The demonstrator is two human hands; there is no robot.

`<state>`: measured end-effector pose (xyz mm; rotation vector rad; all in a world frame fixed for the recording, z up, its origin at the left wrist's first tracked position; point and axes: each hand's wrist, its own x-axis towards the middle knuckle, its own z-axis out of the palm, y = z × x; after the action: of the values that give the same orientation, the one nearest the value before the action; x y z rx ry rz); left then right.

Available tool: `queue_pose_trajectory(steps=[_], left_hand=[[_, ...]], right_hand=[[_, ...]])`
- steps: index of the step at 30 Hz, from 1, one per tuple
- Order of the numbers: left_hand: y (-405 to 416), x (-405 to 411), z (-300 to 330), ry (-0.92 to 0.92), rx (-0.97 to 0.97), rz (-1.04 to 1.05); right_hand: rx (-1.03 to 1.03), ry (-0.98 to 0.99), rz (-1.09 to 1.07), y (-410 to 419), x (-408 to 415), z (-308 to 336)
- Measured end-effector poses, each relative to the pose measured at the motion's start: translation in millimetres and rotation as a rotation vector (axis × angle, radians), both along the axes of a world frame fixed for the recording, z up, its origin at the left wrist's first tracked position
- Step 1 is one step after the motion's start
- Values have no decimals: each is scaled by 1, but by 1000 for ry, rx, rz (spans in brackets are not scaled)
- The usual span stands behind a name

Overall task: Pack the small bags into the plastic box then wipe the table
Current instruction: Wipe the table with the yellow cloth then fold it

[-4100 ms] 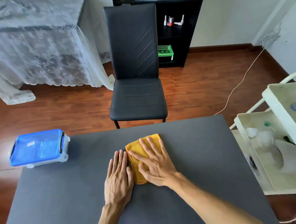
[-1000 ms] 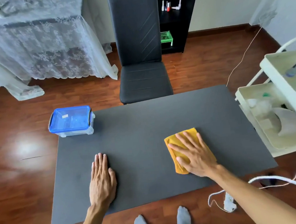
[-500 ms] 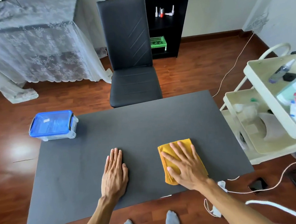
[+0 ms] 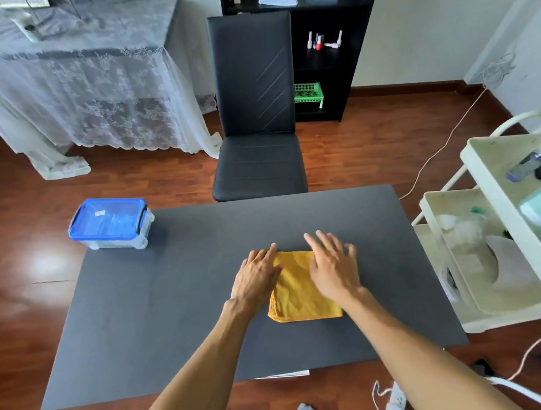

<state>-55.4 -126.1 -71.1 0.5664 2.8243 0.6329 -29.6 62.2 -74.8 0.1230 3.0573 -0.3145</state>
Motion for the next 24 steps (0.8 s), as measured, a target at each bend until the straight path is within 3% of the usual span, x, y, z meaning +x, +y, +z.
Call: queue_pose_trajectory(steps=[4,10,18,24], left_hand=[[12,-1,-6,-3,20,47],[4,-6,-4,-15,207,85],[-31,-1,33,-132,487,173],[-86,-1,82,-109,567,315]], right_hand=[[86,-128,87,24,-18,3],[53,-101,102,15,-18,10],[-211,-135,81,12,-24,51],[-384,34,177,-30,-37,106]])
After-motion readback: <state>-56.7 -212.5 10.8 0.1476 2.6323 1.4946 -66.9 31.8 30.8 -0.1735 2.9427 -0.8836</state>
